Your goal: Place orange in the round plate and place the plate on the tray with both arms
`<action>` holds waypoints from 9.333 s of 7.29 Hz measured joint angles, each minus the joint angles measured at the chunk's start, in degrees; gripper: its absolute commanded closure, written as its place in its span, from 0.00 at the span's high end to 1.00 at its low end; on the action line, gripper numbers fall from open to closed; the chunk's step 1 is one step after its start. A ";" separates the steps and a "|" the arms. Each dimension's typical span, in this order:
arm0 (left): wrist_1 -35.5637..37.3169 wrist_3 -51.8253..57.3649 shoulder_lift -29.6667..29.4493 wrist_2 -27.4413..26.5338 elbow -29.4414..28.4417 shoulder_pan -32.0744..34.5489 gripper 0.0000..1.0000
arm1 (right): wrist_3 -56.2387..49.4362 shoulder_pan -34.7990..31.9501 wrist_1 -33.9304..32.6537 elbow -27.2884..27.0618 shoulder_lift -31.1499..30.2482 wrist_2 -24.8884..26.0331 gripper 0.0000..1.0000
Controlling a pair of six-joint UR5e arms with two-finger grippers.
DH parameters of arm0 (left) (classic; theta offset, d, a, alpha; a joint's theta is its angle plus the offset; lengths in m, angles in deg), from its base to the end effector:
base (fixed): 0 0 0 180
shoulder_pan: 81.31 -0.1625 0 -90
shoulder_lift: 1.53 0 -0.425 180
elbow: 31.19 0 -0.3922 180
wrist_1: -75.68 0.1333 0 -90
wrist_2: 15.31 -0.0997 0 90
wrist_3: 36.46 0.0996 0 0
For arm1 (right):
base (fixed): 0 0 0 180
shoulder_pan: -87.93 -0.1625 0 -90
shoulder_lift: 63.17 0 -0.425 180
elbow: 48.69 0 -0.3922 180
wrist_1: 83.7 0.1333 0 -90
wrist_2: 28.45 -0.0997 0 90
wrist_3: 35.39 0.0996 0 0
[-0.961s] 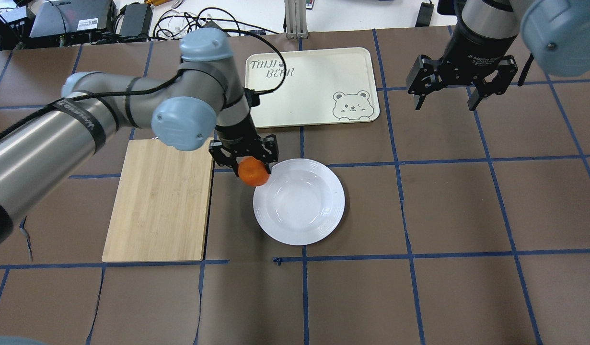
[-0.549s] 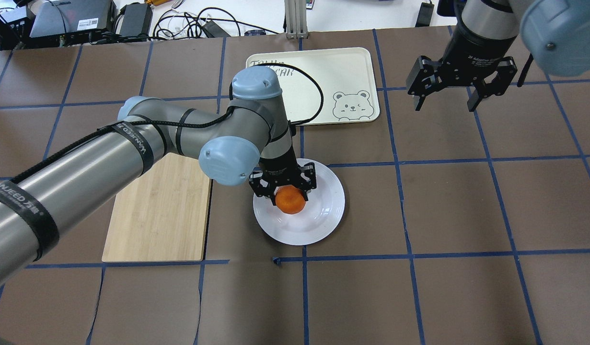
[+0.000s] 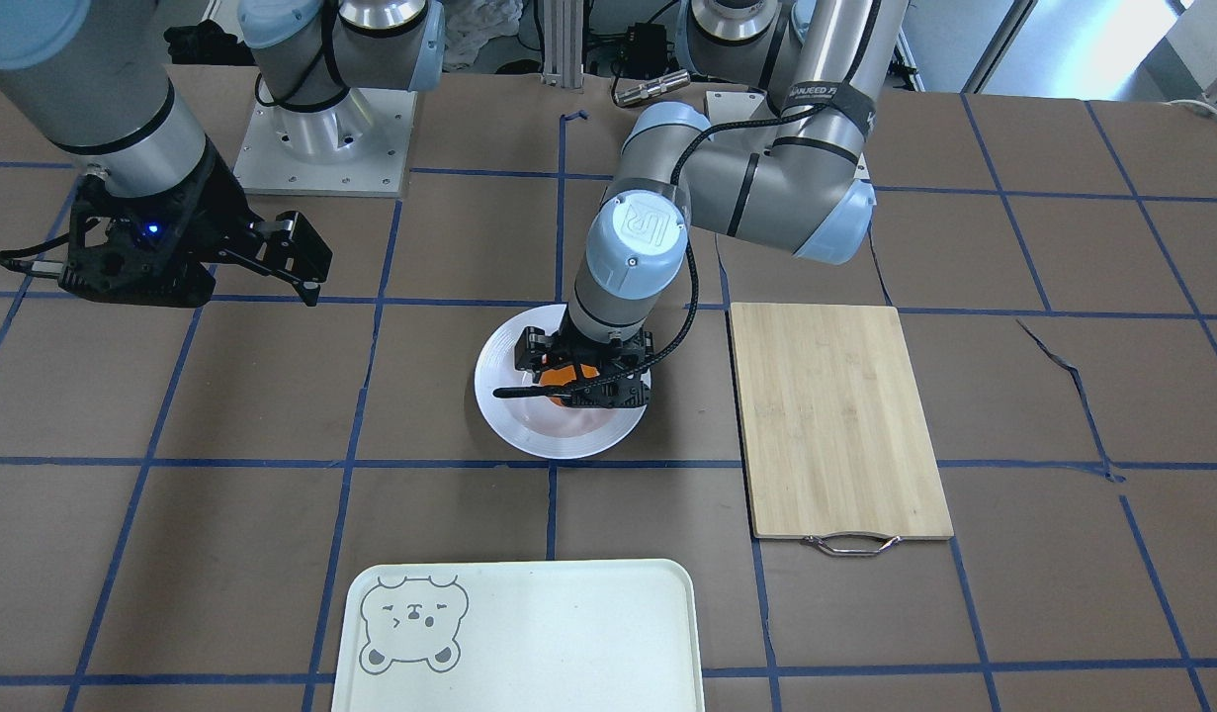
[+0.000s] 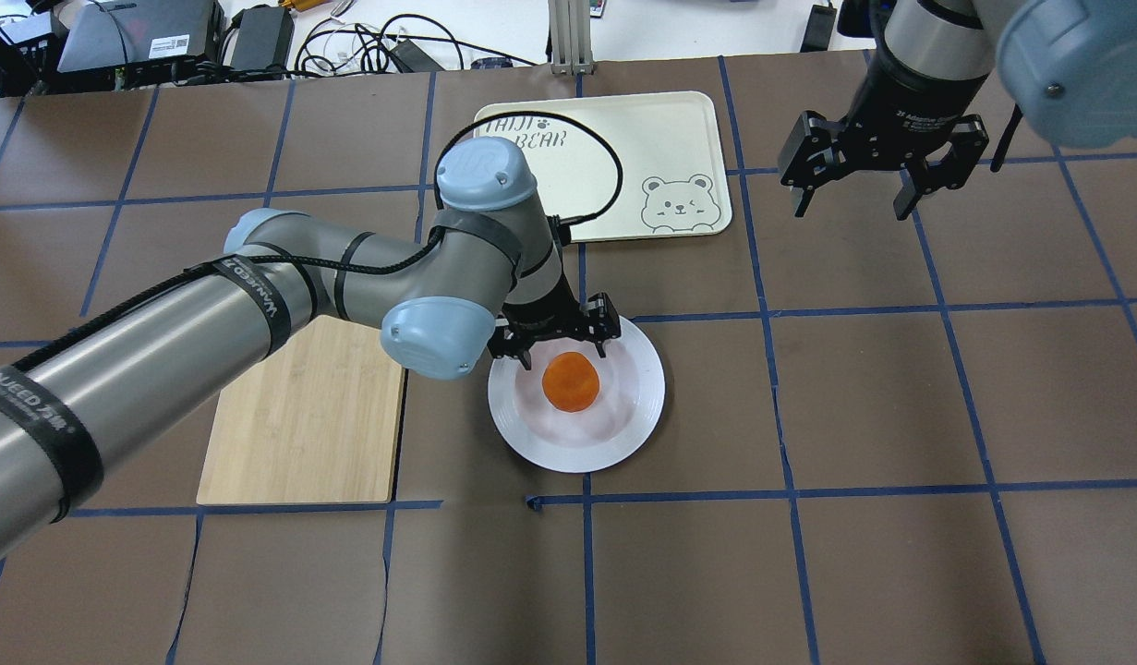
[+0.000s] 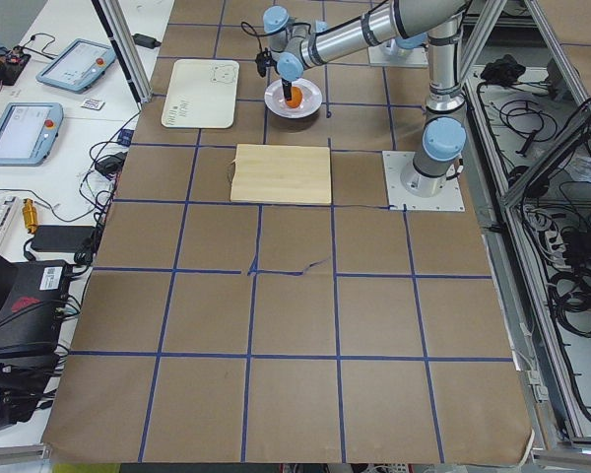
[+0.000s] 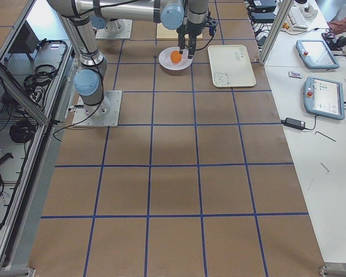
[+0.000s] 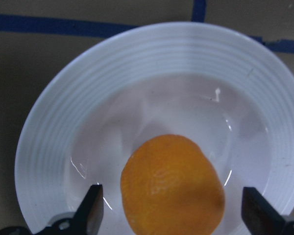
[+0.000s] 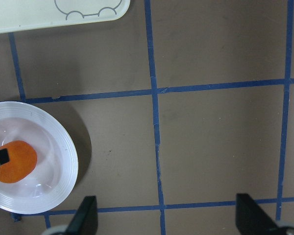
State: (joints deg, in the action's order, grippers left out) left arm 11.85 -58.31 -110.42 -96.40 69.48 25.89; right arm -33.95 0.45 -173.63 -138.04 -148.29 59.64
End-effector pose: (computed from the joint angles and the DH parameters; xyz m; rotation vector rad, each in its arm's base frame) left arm -0.3114 -0.5029 0.2670 0.1291 -3.0077 -0.1624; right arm 0.1137 -0.5247 0.4503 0.1092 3.1035 0.1161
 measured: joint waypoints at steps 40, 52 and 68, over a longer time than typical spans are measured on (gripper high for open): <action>-28.29 18.16 21.36 -11.18 -12.37 -16.60 1.00 | -2.82 -2.48 -45.85 -1.30 27.10 -34.39 0.00; -28.29 18.16 21.29 -11.10 -12.35 -16.84 1.00 | -0.32 -2.33 -44.72 20.49 46.68 -32.69 1.00; -28.29 18.16 21.27 -11.02 -12.35 -16.94 1.00 | 4.53 -1.53 14.63 17.55 7.60 2.54 1.00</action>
State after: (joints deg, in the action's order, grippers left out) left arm -16.43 -40.15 -89.15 -107.42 57.13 8.95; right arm -29.43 -1.08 -158.99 -120.49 -140.69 62.17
